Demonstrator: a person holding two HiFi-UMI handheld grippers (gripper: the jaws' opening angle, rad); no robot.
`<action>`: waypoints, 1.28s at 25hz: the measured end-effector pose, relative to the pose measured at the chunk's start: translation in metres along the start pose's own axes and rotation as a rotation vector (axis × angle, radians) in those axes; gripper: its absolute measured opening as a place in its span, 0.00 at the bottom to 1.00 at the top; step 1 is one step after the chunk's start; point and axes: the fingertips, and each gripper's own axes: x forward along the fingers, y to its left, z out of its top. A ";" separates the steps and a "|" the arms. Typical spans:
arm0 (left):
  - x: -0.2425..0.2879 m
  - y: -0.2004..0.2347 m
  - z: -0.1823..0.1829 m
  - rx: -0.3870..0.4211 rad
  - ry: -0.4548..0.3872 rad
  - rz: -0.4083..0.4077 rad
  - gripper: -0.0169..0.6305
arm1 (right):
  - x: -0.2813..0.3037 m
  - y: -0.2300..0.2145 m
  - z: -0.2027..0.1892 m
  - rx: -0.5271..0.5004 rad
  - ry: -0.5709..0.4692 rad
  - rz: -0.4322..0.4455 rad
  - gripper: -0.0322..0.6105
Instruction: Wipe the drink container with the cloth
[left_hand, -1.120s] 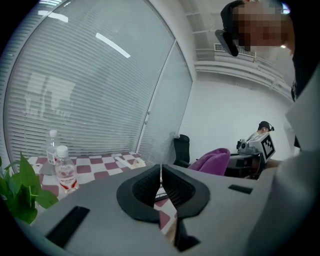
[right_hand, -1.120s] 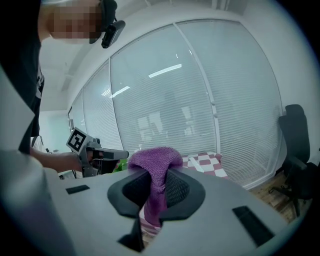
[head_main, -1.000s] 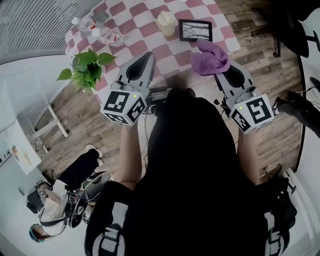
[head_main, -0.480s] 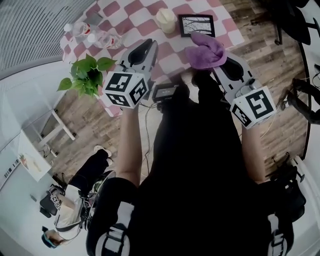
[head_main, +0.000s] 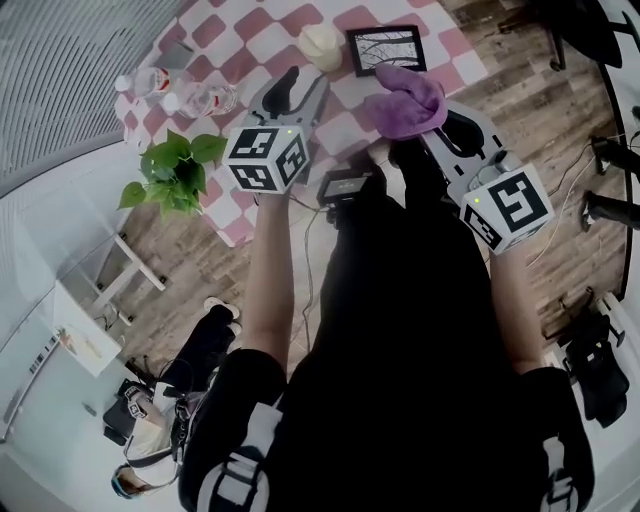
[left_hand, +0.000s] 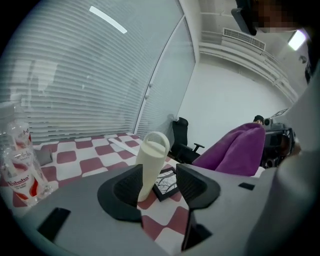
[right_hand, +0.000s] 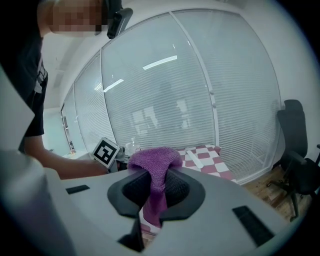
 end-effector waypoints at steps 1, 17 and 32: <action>0.004 0.002 -0.002 0.003 0.003 0.008 0.35 | 0.001 -0.001 -0.001 0.001 0.005 0.000 0.14; 0.051 0.013 0.019 0.064 -0.013 0.008 0.47 | 0.015 -0.014 -0.009 0.013 0.048 -0.028 0.13; 0.047 0.014 0.018 0.109 -0.005 0.051 0.47 | 0.020 -0.015 -0.004 0.000 0.033 -0.023 0.13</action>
